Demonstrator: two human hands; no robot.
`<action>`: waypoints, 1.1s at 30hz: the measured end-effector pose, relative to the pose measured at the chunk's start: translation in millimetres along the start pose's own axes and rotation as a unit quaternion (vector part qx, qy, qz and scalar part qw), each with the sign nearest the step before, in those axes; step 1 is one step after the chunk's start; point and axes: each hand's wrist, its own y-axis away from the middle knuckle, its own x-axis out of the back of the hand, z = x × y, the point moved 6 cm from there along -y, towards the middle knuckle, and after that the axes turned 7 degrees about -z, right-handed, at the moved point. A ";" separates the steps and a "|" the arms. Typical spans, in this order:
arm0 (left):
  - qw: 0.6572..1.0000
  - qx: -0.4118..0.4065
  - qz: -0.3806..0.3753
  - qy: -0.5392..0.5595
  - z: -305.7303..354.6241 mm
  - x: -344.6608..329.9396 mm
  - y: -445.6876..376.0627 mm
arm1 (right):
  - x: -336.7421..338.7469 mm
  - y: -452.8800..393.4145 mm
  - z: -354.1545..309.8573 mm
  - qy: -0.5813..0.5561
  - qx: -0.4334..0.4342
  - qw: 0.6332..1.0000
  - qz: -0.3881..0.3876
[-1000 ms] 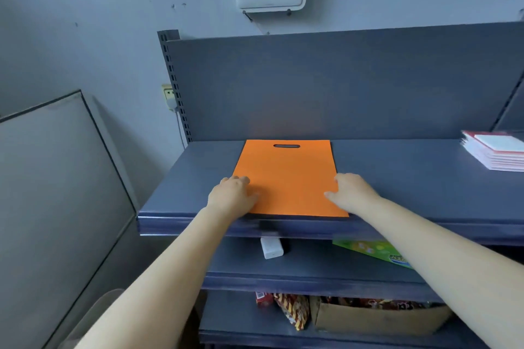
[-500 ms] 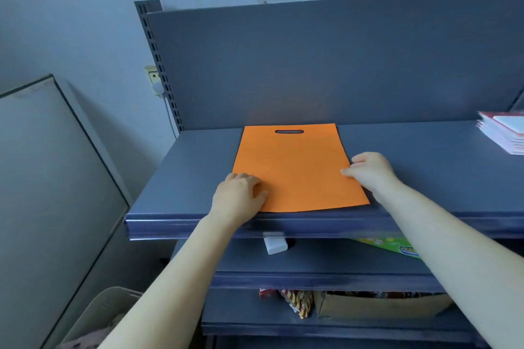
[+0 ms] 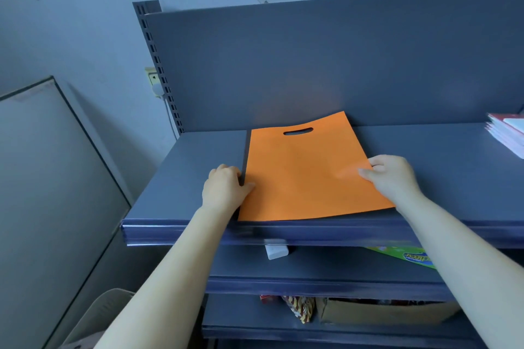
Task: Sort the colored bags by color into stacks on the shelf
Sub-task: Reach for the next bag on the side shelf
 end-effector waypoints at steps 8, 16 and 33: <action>0.988 0.104 -0.056 0.098 4.2 -3.0 -17.2 | -4.5 2.3 3.5 0.008 0.030 0.999 -0.014; 0.957 0.050 0.023 0.284 2.5 8.1 -11.1 | -2.3 7.0 -3.2 -0.035 0.052 0.998 -0.013; 0.883 0.025 0.317 0.345 -42.4 93.5 133.2 | -11.9 81.6 -29.0 -0.318 0.076 0.939 -0.107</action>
